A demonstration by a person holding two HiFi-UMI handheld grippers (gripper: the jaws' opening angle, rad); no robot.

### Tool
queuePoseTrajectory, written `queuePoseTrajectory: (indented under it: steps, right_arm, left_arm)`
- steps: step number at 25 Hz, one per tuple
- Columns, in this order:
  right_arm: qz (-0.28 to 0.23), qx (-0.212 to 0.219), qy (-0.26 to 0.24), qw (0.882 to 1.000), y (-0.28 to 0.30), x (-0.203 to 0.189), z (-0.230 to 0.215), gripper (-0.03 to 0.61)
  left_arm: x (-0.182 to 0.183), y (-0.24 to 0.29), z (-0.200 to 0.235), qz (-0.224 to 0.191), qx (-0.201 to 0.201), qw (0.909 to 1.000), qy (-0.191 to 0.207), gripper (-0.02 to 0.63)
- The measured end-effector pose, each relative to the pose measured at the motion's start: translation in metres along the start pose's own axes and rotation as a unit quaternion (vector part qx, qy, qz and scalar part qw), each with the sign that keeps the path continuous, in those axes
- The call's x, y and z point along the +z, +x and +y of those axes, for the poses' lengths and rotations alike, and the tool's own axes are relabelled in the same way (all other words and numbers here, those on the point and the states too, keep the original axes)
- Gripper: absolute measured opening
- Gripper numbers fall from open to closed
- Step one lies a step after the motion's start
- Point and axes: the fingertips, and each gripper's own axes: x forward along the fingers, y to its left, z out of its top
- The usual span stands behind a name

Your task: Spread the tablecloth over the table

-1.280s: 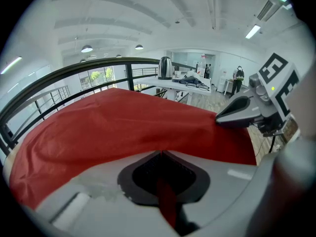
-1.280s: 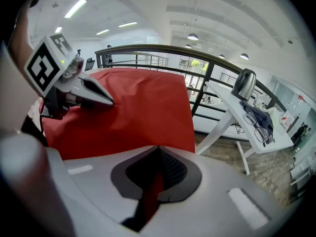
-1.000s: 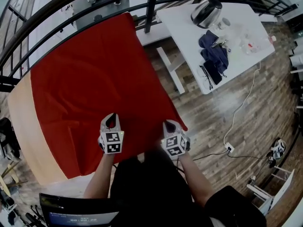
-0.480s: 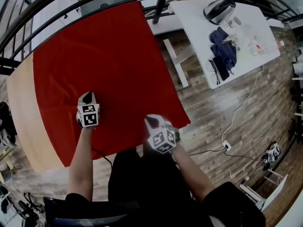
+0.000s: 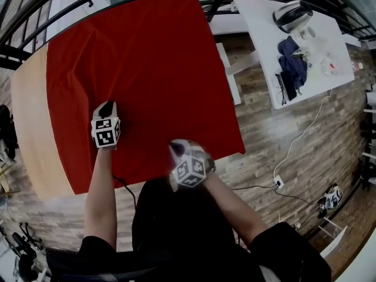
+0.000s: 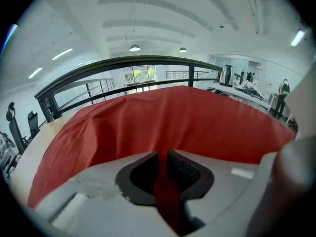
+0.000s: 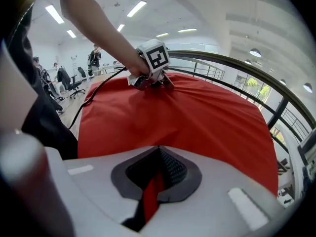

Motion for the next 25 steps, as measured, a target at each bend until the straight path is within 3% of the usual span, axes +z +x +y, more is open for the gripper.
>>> queuePoseTrajectory:
  steps: [11,17,25]
  right_arm:
    - [-0.033,0.12,-0.071,0.99,0.057,0.08,0.08,0.006]
    - [-0.036,0.15,-0.106,0.982,0.074,0.11,0.103,0.006]
    - [-0.027,0.158,-0.099,0.982,0.112,0.16,0.157,0.006]
  left_arm:
    - [-0.044,-0.032,0.112,0.001,0.054,0.9956,-0.077,0.072]
    - [-0.066,-0.055,0.165,0.002,0.072,0.9927,-0.097,0.081]
    - [-0.105,-0.087,0.246,0.003,0.07,0.9915,-0.109,0.078]
